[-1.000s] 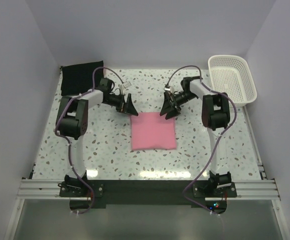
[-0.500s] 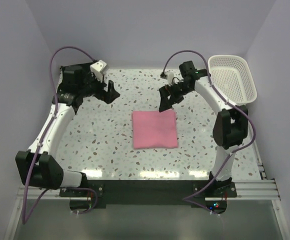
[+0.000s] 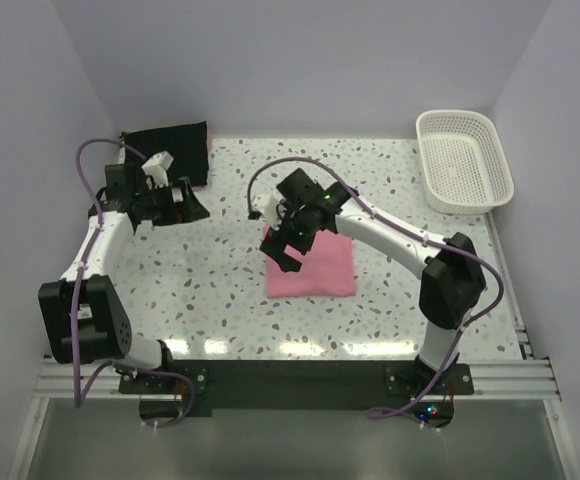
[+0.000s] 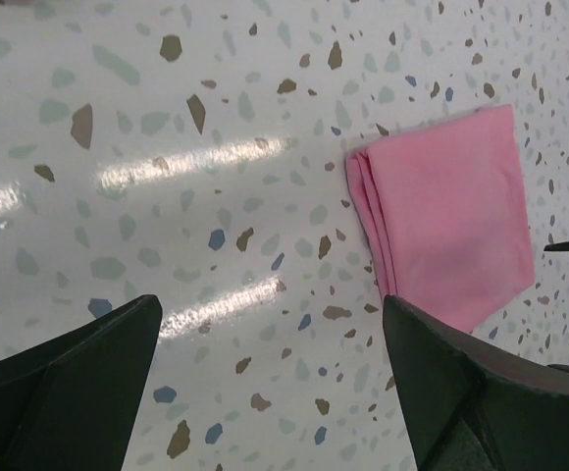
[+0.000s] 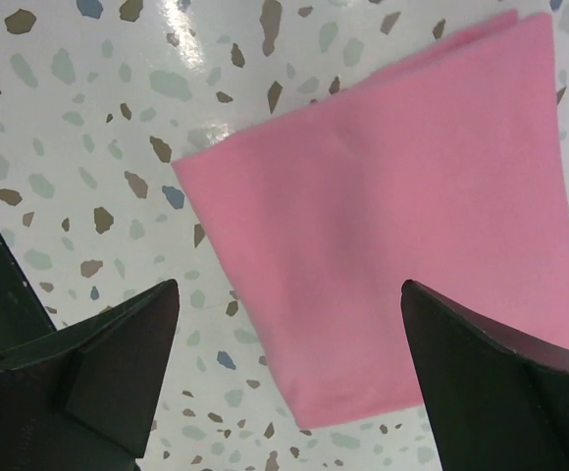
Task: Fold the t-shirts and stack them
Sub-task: Fold the tshirt
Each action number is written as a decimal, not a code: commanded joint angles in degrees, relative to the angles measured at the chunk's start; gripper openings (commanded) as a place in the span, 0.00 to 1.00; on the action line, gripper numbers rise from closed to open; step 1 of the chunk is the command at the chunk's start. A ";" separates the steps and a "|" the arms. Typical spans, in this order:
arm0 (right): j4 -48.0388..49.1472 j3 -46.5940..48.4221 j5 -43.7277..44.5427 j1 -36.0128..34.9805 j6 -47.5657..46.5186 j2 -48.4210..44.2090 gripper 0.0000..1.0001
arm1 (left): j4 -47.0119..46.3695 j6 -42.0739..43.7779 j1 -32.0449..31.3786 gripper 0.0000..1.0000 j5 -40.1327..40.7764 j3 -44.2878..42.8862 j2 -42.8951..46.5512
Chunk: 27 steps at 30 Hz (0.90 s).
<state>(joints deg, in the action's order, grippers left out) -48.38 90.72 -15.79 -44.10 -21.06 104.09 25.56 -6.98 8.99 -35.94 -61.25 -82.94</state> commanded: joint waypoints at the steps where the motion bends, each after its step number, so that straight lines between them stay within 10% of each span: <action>1: 4.26 -0.10 9.27 -5.73 -1.70 0.76 0.99 | 1.25 -1.63 0.06 1.00 -0.71 2.54 0.58; 7: 6.37 -2.30 13.42 -13.64 -3.02 2.86 0.91 | 0.89 -1.45 0.15 1.00 -1.06 5.53 -0.38; 14: 8.47 -3.79 14.03 -17.34 -3.29 6.82 0.49 | 1.42 -1.10 0.15 1.00 -1.50 5.09 -1.44; 27: 14.72 -6.78 15.70 -17.95 -3.81 14.55 0.45 | 0.72 -0.75 0.06 1.00 -1.41 6.85 -0.65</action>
<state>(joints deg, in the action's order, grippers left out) -36.91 84.82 -1.30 -61.71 -24.10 117.23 27.22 -7.92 8.93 -36.23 -54.85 -84.31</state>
